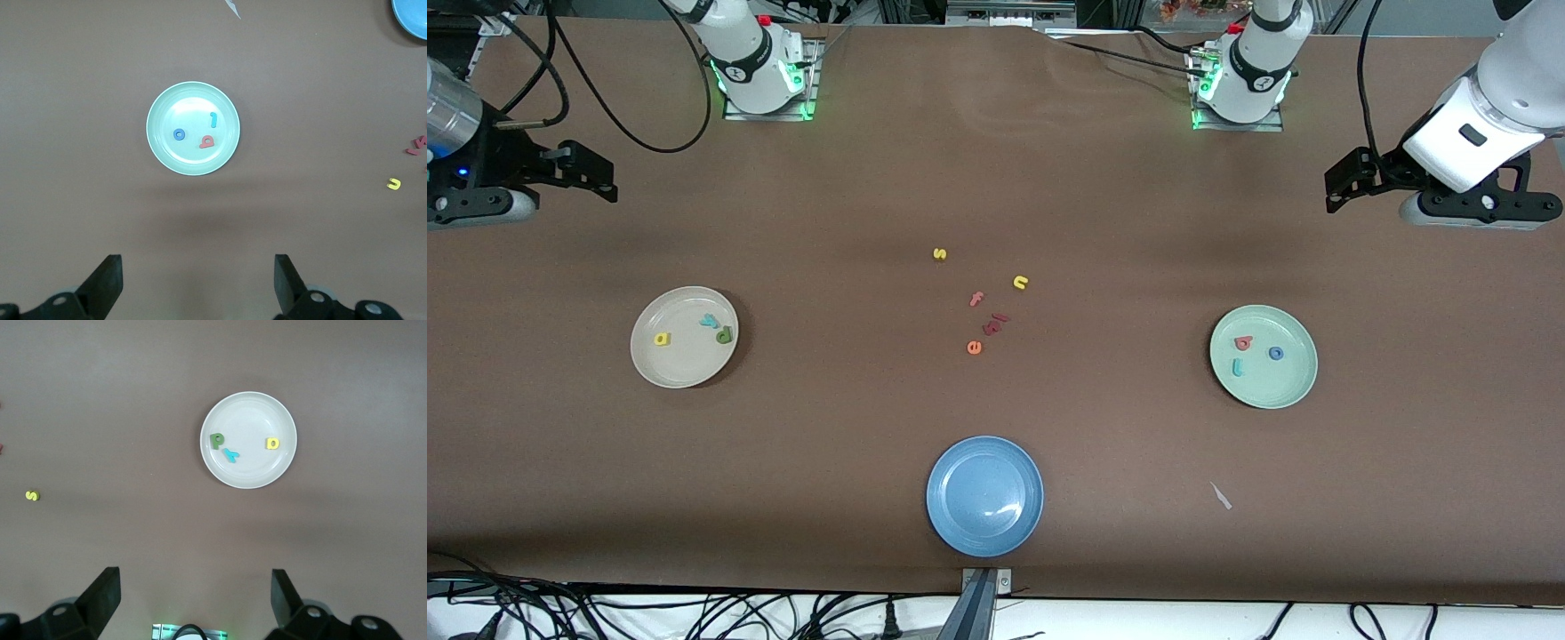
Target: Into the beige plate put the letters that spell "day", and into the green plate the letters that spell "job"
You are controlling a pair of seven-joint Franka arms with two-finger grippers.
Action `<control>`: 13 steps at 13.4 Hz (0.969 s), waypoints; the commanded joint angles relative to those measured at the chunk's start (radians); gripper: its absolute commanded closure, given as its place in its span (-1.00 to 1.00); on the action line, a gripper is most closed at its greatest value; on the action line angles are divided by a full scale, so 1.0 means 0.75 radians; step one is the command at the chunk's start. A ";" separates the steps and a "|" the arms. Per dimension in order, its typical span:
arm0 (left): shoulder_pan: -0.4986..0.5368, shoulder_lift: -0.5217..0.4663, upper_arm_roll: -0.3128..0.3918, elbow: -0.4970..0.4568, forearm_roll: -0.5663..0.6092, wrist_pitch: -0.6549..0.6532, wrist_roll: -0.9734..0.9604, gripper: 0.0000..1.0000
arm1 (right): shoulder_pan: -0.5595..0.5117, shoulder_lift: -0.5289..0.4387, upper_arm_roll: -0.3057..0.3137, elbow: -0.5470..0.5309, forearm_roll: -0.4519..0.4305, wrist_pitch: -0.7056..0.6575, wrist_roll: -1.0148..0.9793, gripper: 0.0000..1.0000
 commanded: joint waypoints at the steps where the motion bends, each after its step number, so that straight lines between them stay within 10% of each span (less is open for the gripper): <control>1: -0.008 0.019 0.006 0.048 -0.008 -0.035 0.020 -1.00 | -0.007 -0.011 0.007 -0.019 0.000 -0.001 0.024 -1.00; 13: 0.007 0.021 0.012 0.050 -0.008 -0.033 0.022 -1.00 | -0.005 0.025 0.009 -0.023 -0.009 0.124 0.084 -1.00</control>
